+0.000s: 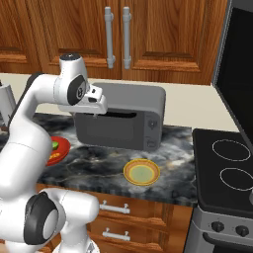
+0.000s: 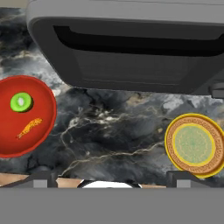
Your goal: Remove the kiwi from the bowl and place it on the small plate. Then place the bowl with only the shrimp in the microwave, close the door, and press the start button to microwave the shrimp.
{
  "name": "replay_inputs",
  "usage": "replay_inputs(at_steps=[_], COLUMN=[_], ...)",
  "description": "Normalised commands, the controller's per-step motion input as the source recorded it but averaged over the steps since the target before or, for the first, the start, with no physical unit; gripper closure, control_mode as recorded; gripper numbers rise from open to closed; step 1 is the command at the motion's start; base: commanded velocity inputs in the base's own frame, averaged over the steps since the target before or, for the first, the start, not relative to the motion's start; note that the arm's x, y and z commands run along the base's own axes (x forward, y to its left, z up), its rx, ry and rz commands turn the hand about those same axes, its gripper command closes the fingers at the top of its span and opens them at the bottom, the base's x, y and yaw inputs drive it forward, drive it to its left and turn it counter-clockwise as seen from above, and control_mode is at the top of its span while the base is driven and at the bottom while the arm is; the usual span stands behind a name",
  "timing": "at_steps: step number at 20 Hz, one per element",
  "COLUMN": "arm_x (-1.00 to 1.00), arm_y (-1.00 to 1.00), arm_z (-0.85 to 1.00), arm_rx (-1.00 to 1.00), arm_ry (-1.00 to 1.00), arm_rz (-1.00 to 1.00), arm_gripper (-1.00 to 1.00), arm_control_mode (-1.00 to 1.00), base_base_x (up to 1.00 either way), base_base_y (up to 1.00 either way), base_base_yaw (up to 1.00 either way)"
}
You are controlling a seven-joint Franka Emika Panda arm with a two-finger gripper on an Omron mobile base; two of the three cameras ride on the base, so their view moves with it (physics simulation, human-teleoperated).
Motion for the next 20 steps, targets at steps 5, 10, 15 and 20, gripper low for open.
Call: replay_inputs(at_steps=[5,10,15,20], arm_x=[0.0,-0.46,-0.67,-0.05], arm_y=[0.0,0.58,0.79,0.95], arm_z=[0.0,0.0,-0.02,-0.24], arm_rx=[0.0,-0.13,-0.07,0.0], arm_ry=[0.0,-0.22,-0.36,-0.03], arm_rz=[0.0,-0.02,0.0,0.01], arm_gripper=[-1.0,-1.0,-1.0,-1.0], arm_control_mode=[-1.0,-1.0,-1.0,-1.0], base_base_x=[0.0,0.0,0.0,0.0], base_base_y=[0.0,0.0,0.0,0.0], base_base_yaw=[0.0,0.0,0.0,0.0])
